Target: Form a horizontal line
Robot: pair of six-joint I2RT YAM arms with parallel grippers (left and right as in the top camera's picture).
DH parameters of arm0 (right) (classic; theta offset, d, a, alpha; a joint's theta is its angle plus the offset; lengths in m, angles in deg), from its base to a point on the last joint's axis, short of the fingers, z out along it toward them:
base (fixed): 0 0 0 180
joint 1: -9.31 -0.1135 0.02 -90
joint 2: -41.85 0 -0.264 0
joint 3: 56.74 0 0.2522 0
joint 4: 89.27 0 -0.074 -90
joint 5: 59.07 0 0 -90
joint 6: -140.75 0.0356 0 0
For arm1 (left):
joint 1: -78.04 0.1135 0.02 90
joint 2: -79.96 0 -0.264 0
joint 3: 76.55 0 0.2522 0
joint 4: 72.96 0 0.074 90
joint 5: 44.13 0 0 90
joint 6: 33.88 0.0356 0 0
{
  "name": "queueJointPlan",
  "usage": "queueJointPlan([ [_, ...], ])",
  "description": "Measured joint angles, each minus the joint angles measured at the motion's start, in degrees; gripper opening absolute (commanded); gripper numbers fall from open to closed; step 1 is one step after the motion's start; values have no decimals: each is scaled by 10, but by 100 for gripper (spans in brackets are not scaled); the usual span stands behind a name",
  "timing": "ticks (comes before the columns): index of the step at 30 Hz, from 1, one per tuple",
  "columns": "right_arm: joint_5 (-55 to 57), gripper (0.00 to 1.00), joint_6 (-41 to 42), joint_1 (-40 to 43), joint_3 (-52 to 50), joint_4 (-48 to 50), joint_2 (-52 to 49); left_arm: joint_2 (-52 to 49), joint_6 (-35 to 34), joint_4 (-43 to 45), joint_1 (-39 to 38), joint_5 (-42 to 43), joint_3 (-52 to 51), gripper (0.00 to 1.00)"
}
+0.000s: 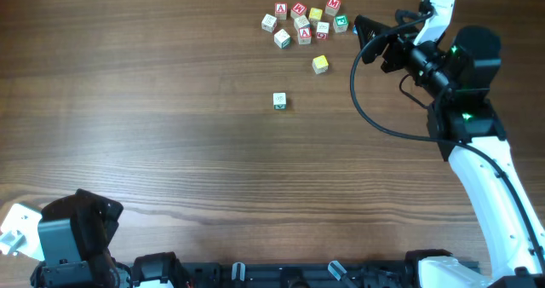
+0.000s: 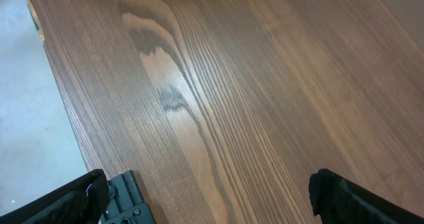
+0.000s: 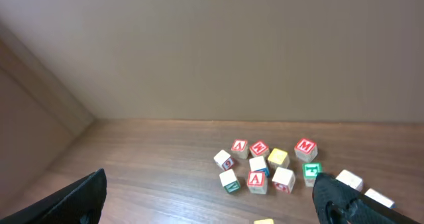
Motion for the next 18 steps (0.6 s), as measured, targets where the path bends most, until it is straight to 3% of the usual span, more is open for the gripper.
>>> queueJointPlan([
  [6,0,100,58,0,4,-5,-75,0,0,0,0,0,0,100],
  [12,0,100,52,0,110,-154,-147,0,0,0,0,0,0,100],
  [18,-1,99,38,-4,125,-123,-149,0,0,0,0,0,0,100],
])
